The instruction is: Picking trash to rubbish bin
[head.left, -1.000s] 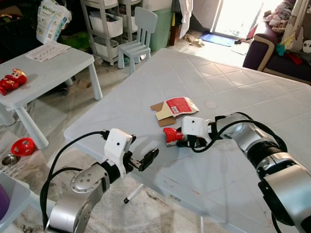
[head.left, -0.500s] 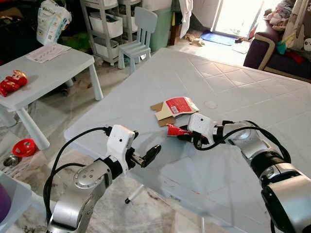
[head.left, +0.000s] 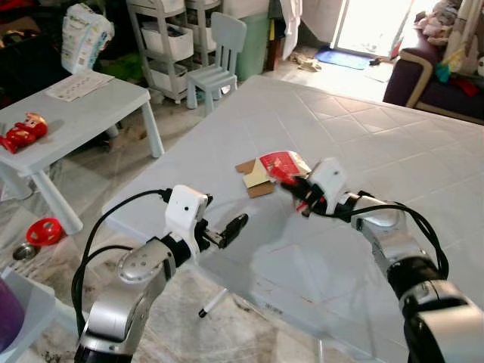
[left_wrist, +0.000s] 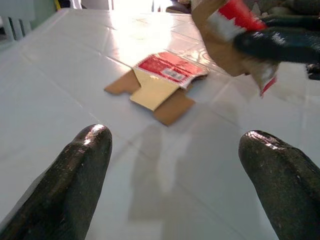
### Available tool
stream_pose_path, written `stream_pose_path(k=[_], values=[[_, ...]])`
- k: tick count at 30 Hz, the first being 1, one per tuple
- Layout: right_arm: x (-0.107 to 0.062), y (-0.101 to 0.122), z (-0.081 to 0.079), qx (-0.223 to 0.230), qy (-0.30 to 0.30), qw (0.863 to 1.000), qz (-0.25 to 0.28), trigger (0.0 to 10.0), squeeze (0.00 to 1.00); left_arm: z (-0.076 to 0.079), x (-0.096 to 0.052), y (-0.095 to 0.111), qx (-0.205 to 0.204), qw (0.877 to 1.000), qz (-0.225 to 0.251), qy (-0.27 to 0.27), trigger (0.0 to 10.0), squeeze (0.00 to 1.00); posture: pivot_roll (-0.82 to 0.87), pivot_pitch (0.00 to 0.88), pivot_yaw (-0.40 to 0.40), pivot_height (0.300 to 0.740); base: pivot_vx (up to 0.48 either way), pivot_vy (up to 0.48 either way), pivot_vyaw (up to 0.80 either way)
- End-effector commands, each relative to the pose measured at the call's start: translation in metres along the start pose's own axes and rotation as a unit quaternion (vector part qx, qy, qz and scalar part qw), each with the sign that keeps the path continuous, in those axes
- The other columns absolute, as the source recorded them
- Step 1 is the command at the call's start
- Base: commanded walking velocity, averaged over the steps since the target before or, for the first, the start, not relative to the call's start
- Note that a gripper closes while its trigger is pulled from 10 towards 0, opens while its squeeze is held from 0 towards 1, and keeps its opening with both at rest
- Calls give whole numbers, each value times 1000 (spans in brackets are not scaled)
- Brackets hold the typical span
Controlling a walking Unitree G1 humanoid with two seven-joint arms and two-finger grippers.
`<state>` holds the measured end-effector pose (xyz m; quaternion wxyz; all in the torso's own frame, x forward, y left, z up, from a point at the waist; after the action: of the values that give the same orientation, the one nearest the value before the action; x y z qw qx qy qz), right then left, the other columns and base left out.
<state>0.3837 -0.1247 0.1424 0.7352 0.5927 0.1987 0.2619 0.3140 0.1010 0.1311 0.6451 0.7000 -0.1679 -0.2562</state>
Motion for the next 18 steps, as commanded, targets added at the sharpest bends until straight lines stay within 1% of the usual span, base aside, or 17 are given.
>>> stream_pose_path(k=[1, 4, 8, 11, 12, 15, 18], values=[[-5, 15, 11, 15, -57, 998, 31, 0, 0, -6, 6, 7, 17, 1000, 13, 10, 10000, 0, -28, 24, -7, 740, 0, 0, 0], [-13, 25, 10, 19, -91, 994, 50, 0, 0, -13, 15, 10, 30, 999, 18, 24, 10000, 0, -42, 25, 0, 740, 0, 0, 0], [-20, 41, 5, 32, -123, 989, 71, 0, 0, -19, 31, 15, 65, 997, 28, 31, 10000, 0, -94, 34, 21, 740, 0, 0, 0], [-24, 53, 1, 43, -134, 987, 82, 0, 0, -22, 43, 15, 59, 997, 31, 38, 10000, 0, -119, 39, 29, 740, 0, 0, 0], [-27, 61, -7, 50, -133, 986, 85, 0, 0, -23, 50, 14, 58, 997, 30, 39, 10000, 0, -155, 58, 36, 740, 0, 0, 0], [-33, 71, -19, 67, -128, 986, 87, 0, 0, -23, 64, 9, 59, 997, 23, 40, 10000, 0, -173, 72, 35, 740, 0, 0, 0], [-39, 72, -27, 79, -122, 986, 82, 0, 0, -19, 73, 6, 56, 998, 20, 38, 10000, 0, -201, 99, 27, 740, 0, 0, 0]])
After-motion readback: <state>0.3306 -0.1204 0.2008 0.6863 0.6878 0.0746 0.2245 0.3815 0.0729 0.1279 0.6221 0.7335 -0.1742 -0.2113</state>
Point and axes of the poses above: a point about 5 cm out from each wrist's last joint towards the gripper, its own x axis pointing out of the wrist towards the gripper, its own y axis along the axis of the wrist's last joint, z = x × y, the point moved 4 cm from there along x, pointing out of the wrist towards the gripper, and after that the axes turned 3 degrees about x, right-handed, at the moved point
